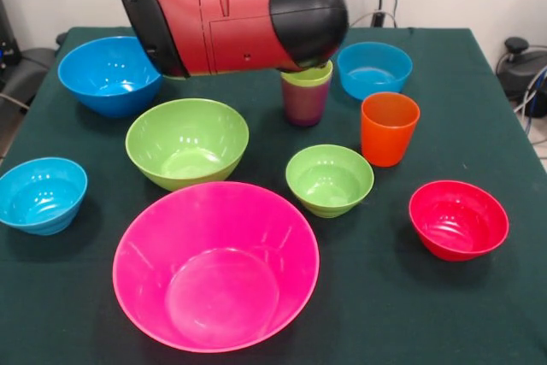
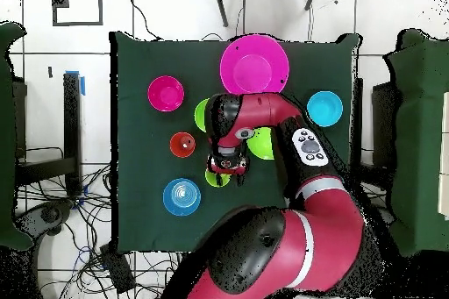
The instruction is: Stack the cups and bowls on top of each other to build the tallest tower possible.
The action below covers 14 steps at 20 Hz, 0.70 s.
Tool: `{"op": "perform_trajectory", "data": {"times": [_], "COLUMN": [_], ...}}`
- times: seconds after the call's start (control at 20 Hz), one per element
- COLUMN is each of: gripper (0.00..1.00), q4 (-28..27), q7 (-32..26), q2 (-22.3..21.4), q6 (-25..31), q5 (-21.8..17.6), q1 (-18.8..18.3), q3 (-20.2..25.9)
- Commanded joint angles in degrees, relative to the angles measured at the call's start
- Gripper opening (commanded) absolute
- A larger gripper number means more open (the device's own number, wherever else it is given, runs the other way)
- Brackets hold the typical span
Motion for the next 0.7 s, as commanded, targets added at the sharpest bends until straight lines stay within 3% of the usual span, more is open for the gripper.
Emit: {"op": "perform_trajectory", "data": {"times": [0.05,0.7], "gripper": [1.0,1.0], "q4": [-5.86,-9.61], "q7": [-15.26,-16.92], "q2": [-1.46,-1.86], "q6": [6.38,11.37], "q5": [-2.8,-4.69], "q1": [1.03,1.64], "q3": [3.9,5.18]}}
